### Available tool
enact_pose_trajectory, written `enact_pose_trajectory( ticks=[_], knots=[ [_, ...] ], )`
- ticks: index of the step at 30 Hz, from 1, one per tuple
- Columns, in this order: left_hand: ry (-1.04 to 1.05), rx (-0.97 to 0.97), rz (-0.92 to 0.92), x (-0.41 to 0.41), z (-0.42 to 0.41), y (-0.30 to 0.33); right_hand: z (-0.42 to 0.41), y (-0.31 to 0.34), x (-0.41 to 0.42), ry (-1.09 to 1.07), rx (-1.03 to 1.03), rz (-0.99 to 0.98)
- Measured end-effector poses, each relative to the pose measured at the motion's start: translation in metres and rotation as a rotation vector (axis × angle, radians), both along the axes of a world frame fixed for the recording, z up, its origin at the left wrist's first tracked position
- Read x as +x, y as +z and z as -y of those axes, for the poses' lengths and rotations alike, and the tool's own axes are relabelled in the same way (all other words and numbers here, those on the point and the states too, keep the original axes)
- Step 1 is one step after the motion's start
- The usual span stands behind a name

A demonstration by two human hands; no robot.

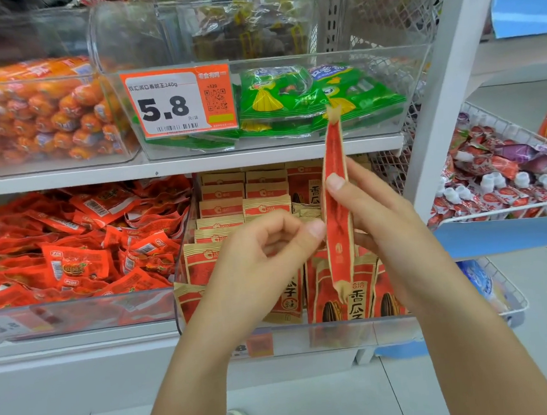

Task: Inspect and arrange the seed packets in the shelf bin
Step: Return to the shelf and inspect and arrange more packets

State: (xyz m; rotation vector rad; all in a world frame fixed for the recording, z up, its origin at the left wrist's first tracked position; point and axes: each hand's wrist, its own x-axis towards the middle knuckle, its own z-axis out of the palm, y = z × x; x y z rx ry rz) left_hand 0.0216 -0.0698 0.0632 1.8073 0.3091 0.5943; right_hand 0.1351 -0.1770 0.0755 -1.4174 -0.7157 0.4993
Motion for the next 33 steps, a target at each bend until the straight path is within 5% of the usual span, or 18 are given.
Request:
enact_pose_trajectory(
  ticks=[7,19,33],
  knots=[
    [0.327,-0.159,0.227,0.0,-0.003,0.009,0.001,0.0,-0.011,0.257,-0.137,0.046],
    [0.414,-0.08,0.284,-0.003,-0.008,0.009,-0.004,-0.003,-0.009,0.36,-0.18,0.001],
    [0.455,0.166,0.122,-0.014,-0.003,0.015,-0.016,-0.018,-0.027,0.115,-0.111,0.212]
  ],
)
